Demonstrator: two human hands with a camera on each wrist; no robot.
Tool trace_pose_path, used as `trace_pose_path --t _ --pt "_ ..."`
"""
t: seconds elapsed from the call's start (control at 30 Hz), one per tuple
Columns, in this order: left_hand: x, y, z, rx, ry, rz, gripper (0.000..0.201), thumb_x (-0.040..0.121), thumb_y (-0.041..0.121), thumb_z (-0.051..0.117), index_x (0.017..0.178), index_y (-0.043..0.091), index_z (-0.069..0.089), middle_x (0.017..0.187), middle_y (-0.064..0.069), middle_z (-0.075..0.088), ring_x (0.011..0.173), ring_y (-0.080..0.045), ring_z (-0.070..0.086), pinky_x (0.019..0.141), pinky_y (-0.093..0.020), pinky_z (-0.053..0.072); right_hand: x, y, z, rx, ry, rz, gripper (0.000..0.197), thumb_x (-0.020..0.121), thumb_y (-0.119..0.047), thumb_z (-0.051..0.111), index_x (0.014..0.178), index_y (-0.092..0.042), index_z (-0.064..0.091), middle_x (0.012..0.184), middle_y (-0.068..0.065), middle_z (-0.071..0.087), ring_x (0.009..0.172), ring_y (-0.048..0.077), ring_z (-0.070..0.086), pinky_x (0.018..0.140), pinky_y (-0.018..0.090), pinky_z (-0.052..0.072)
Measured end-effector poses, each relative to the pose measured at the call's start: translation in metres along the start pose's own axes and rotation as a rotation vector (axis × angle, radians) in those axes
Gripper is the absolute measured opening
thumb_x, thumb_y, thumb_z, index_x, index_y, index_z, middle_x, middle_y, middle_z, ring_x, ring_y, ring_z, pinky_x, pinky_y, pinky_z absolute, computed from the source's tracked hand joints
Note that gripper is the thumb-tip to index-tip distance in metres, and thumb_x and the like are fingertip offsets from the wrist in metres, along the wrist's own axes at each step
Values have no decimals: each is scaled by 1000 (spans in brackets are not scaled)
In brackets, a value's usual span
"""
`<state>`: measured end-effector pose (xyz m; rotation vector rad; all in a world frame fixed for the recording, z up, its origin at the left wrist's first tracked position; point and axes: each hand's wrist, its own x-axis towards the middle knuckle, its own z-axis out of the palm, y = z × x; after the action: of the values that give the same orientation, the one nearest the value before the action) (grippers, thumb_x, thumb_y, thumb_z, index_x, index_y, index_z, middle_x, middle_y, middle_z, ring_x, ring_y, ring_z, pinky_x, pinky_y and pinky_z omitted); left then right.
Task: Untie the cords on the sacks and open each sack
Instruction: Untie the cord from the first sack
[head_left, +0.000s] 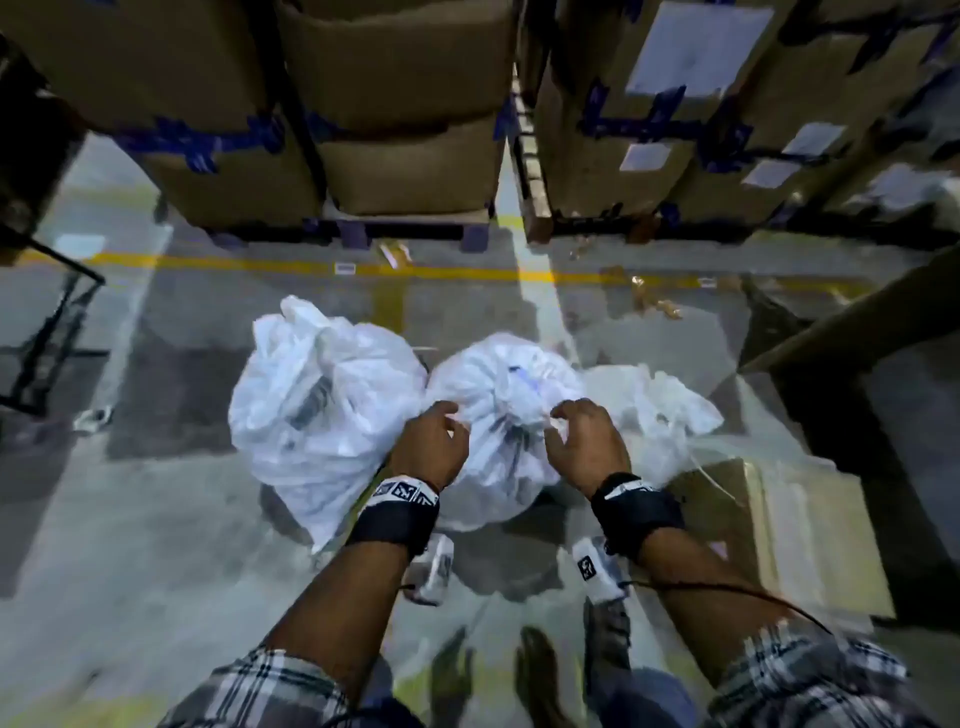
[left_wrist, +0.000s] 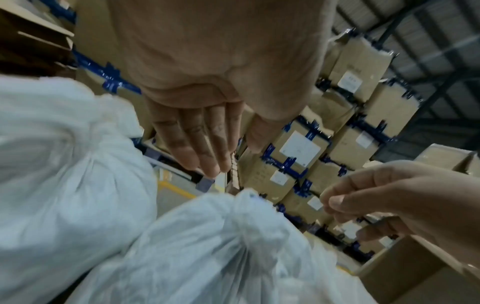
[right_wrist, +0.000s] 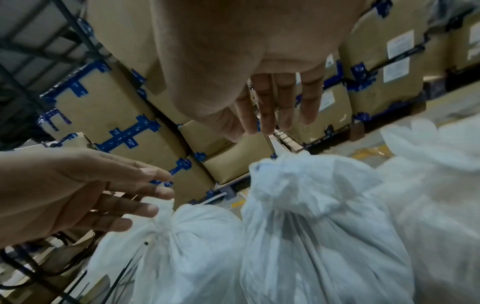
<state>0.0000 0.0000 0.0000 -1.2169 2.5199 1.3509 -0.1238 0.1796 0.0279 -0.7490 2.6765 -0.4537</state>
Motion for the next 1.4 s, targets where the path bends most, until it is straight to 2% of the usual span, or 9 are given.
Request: trace_pose_path --t 0.17,0.33,0.43,0.57,0.77,0.83,0.9,1.07,1.4 --pt "25 -44 108 96 -101 17 52 96 32 62 145 17 50 145 -5 54 130 -25 54 110 -37 42 6 83 97 161 104 61 38 82 -11 67 119 -3 65 124 18 57 121 38 52 103 45 44" --pt "45 -92 179 204 -31 251 54 97 32 60 145 12 46 146 -8 49 131 -24 51 109 -37 41 15 140 186 140 146 13 50 81 -13 68 128 -3 57 135 19 48 128 36 45 112 45 36" --pt "50 -115 203 247 63 384 57 96 33 62 145 10 46 145 -9 50 129 -25 52 108 -39 43 21 158 218 157 195 -93 51 80 -17 70 128 -3 57 134 21 49 124 39 48 107 48 41" --pt "50 -140 219 279 173 465 66 92 35 66 148 8 43 147 -13 49 134 -30 48 112 -44 40 23 188 235 149 288 -174 45 80 -23 68 122 -10 60 126 13 54 118 33 52 102 42 46" --pt "6 -141 248 386 365 617 89 88 34 68 158 7 21 161 -20 28 144 -37 35 114 -50 37 8 249 213 94 273 -6 40 81 -23 67 119 -7 65 122 19 59 117 37 55 105 39 43" --pt "-21 -138 263 465 342 611 90 88 35 67 159 9 18 162 -21 24 144 -38 34 112 -50 38 -12 260 205 119 259 101 36 83 -20 63 117 -8 66 122 19 58 117 38 56 105 37 44" --pt "-40 -143 277 492 253 568 87 88 38 65 158 12 20 163 -18 21 146 -36 31 114 -48 36 -30 262 206 134 259 147 31 84 -20 62 113 -10 67 122 18 59 118 37 55 105 36 43" --pt "-42 -156 272 561 224 522 80 90 43 63 155 14 26 163 -12 20 143 -34 34 115 -44 35 -46 239 217 100 188 -78 40 85 -22 67 122 -6 62 125 18 56 122 35 51 109 37 36" --pt "30 -187 239 382 255 398 87 87 36 74 156 13 27 163 -12 22 150 -28 25 120 -40 28 26 173 242 230 270 -99 65 85 -40 72 137 -8 49 137 16 44 129 36 42 109 41 38"
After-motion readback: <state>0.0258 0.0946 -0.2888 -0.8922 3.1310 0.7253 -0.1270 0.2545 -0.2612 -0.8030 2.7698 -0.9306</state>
